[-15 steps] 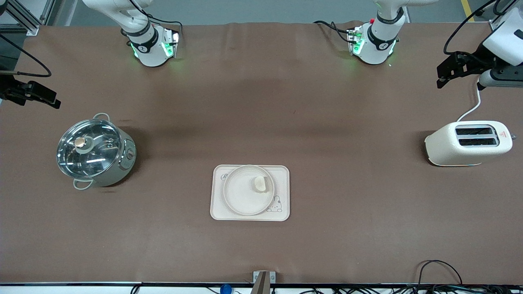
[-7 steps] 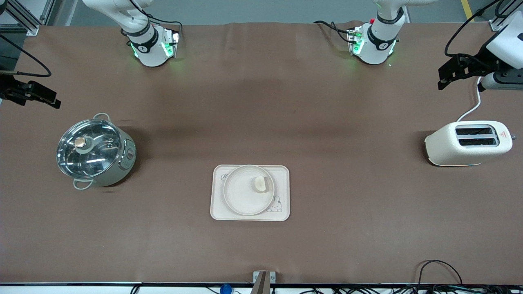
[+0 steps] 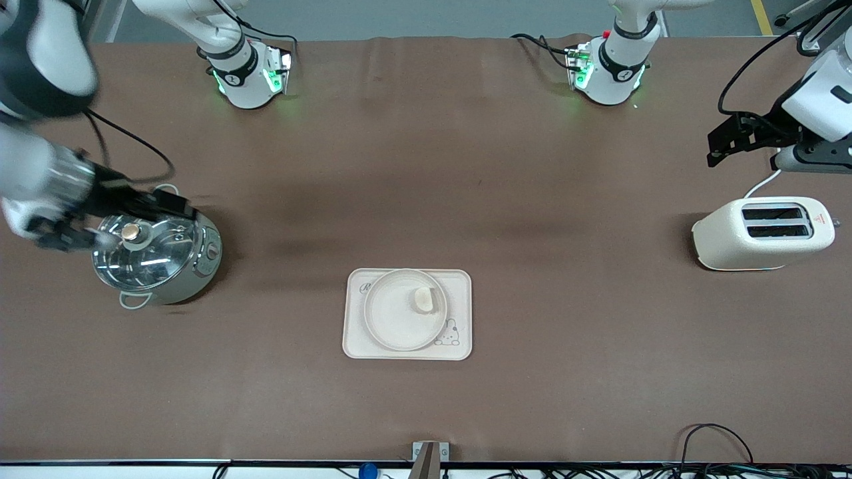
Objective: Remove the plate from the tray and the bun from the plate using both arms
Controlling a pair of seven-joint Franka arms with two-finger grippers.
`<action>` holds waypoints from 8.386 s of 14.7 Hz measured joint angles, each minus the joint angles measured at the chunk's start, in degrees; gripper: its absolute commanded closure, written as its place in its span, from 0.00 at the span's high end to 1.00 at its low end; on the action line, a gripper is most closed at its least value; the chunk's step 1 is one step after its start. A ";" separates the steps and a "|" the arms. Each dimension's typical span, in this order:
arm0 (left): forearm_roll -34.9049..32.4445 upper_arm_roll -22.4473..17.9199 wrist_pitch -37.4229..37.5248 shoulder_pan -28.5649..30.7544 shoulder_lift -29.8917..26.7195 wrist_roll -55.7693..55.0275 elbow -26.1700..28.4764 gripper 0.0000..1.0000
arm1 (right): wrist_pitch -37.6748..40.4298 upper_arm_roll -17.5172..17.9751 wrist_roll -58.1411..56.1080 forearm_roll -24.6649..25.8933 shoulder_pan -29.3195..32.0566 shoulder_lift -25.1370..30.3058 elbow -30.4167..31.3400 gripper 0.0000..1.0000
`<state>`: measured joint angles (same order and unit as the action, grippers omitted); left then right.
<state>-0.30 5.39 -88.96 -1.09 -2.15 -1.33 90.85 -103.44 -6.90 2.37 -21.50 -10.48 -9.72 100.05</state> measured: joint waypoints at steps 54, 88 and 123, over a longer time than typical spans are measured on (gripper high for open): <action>11.82 2.18 -45.90 -33.99 40.90 -71.14 -0.29 0.81 | -43.00 -1.19 -14.04 -23.55 -29.14 -12.31 20.41 1.00; -10.25 -2.88 -40.21 -17.41 38.79 -60.38 -1.43 0.32 | 18.61 -3.86 -4.12 20.26 8.23 8.49 -10.78 1.00; -1.39 -2.14 -0.76 -6.12 -9.83 -4.69 8.20 1.00 | 18.73 -2.41 -4.09 20.40 6.60 9.33 -10.31 1.00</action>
<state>-1.68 3.25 -89.72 -7.21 -11.98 -6.01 99.05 -84.71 -9.31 -1.72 -1.11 -3.88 -0.38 89.73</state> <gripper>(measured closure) 0.000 0.000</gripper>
